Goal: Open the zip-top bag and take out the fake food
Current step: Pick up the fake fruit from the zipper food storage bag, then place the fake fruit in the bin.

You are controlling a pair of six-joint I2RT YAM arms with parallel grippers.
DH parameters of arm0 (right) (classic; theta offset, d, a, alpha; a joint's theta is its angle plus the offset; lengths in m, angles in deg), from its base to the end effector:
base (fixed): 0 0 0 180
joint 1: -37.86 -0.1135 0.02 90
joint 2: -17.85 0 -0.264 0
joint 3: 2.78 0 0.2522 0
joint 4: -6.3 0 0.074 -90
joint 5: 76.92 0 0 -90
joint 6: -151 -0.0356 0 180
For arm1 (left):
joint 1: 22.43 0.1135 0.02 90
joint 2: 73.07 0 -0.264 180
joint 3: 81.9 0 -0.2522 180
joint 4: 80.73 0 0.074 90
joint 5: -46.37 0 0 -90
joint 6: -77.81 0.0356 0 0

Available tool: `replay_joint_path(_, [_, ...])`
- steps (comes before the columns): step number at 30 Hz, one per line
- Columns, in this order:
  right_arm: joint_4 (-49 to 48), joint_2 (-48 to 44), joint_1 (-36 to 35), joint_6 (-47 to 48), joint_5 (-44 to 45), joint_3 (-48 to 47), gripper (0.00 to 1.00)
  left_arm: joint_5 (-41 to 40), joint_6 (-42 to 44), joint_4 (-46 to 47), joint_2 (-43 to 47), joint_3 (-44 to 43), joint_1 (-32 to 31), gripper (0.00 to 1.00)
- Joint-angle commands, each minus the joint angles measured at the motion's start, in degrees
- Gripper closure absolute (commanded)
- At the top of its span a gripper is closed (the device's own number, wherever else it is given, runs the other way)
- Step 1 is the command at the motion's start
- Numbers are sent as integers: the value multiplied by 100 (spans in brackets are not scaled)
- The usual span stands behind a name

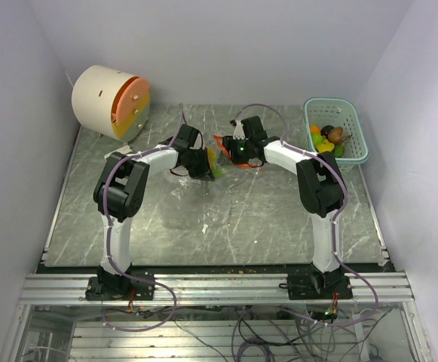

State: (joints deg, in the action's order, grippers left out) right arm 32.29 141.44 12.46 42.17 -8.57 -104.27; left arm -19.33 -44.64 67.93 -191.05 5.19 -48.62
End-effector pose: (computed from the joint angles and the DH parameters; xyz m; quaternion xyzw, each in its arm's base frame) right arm 0.4201 0.2140 0.1588 -0.1196 0.9119 0.2947 0.2594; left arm 0.3805 -0.2035 0.1511 0.0096 0.9378 -0.3140 0.1476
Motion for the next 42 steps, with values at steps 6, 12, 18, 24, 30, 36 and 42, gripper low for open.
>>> replay_joint_path(6, [49, -290, -11, -59, 557, 48, 78, -32, 183, -130, -29, -169, 8, 93])
replay_joint_path(12, [133, -657, 193, -107, 771, 172, 81, 61, 161, -54, -23, -47, 156, 93])
replay_joint_path(18, [155, -1180, 569, -168, 764, 439, 81, 117, 167, 24, 86, 155, 378, 93])
replay_joint_path(24, [325, -1679, 1013, -155, 685, 530, 81, 170, 152, 95, 97, 277, 523, 93])
replay_joint_path(30, [511, -2266, 1493, -96, 777, 525, 81, 202, 184, 54, -7, 99, 560, 93])
replay_joint_path(36, [864, -2570, 2211, -211, 922, 130, 81, 228, 255, -59, -123, -107, 564, 93])
replay_joint_path(42, [1189, -2751, 3112, -239, 1380, -201, 80, 118, 398, -202, -123, -196, 572, 93])
